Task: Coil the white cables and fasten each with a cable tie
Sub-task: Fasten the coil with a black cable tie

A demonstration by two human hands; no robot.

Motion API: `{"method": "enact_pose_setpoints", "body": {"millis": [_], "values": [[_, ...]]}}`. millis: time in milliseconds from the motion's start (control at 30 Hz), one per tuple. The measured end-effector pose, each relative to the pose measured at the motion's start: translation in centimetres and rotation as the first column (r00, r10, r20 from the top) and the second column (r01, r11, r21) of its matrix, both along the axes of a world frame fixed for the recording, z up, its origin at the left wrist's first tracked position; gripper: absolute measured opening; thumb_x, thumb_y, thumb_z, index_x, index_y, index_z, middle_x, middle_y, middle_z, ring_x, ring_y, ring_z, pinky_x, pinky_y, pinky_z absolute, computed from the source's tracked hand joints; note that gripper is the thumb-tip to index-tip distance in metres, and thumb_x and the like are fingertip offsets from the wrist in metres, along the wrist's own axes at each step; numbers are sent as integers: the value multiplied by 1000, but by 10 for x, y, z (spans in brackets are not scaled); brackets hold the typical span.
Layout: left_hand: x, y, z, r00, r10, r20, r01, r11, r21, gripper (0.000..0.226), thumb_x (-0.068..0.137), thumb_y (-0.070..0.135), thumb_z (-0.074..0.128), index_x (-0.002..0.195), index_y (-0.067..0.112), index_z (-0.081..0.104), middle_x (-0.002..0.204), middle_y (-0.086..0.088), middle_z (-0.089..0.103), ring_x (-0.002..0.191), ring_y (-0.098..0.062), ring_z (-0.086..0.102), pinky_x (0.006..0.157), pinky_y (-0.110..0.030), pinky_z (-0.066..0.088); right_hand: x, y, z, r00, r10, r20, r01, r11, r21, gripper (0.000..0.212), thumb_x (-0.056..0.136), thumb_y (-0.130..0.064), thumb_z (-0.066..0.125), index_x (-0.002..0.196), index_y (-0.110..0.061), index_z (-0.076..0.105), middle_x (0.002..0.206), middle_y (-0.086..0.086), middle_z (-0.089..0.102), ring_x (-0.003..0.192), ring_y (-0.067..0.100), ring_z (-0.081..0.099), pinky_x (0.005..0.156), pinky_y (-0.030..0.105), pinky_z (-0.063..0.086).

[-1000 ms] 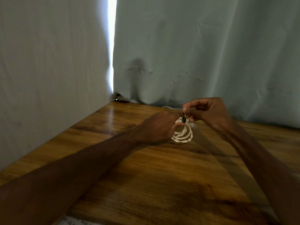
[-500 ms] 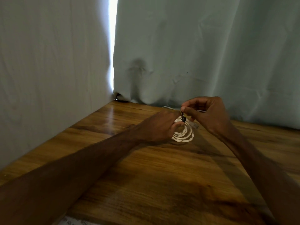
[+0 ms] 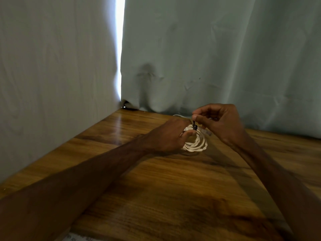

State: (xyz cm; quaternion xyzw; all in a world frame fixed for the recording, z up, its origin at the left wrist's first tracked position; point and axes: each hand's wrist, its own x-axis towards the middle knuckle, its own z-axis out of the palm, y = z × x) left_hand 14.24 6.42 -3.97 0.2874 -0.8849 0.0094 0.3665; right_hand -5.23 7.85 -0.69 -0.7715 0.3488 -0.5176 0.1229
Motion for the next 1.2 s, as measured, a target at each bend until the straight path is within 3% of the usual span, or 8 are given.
{"method": "enact_pose_setpoints", "body": {"millis": [133, 267, 367, 500, 700, 867, 1067, 1200], "values": [[0, 2, 0, 1000, -8, -4, 8, 1000, 18, 19, 104, 22, 57, 105, 9, 70, 86, 10, 65, 71, 9, 57, 65, -5, 36, 0, -1, -1, 1000, 15, 14, -15, 1000, 14, 15, 82, -13, 83, 95, -7, 79, 84, 4, 79, 74, 22, 76, 68, 26, 62], [-1, 1, -1, 1000, 5, -17, -3, 996, 94, 24, 105, 25, 55, 100, 8, 71, 89, -2, 73, 76, -8, 65, 67, -24, 48, 2, -1, -1, 1000, 28, 14, -28, 1000, 11, 14, 81, -11, 83, 94, -8, 79, 84, 0, 79, 75, 17, 76, 71, 22, 61], [1, 1, 0, 1000, -14, -23, 16, 993, 114, 23, 105, 23, 55, 94, 10, 70, 82, 5, 69, 74, -5, 63, 63, -18, 45, 3, 0, -1, 999, 30, 17, -31, 1000, 8, 14, 81, -11, 83, 94, -8, 79, 84, 0, 79, 76, 16, 76, 72, 22, 61], [2, -3, -3, 1000, 13, -5, -12, 991, 130, 22, 104, 26, 56, 96, 11, 70, 85, 2, 70, 73, -7, 62, 64, -24, 46, 4, -1, -3, 1000, -13, -23, 13, 1000, 20, 12, 81, -12, 83, 92, -12, 80, 83, -2, 79, 75, 14, 76, 72, 23, 62], [1, -10, -8, 999, 30, 35, -34, 994, 99, 20, 104, 29, 56, 99, 15, 69, 85, 10, 62, 71, 6, 54, 62, -10, 33, 2, -6, -5, 998, -59, -25, 60, 996, 69, 11, 80, -13, 85, 91, -13, 81, 79, -1, 79, 73, 17, 76, 72, 28, 63], [0, -11, -11, 1000, 10, 27, -13, 992, 124, 16, 104, 30, 55, 89, 28, 60, 79, 14, 59, 70, 3, 56, 62, -18, 37, 1, -5, -5, 997, -66, -42, 69, 995, 71, 13, 79, -14, 85, 91, -13, 81, 80, -2, 79, 73, 14, 76, 72, 24, 62], [2, -18, -15, 998, 36, 43, -42, 988, 148, 19, 102, 36, 52, 88, 28, 60, 80, 12, 61, 72, -1, 57, 66, -29, 44, 3, -8, -10, 999, -51, -10, 52, 991, 126, 18, 83, -13, 83, 100, -13, 79, 83, 0, 79, 78, 15, 77, 76, 27, 63], [2, -16, -13, 1000, 6, 15, -8, 991, 131, 16, 104, 31, 52, 90, 30, 58, 81, 15, 59, 74, 2, 57, 66, -24, 41, 1, -8, -8, 995, -83, -52, 87, 993, 82, 21, 85, -19, 81, 106, -16, 80, 90, -4, 79, 83, 9, 75, 80, 24, 62]]}}
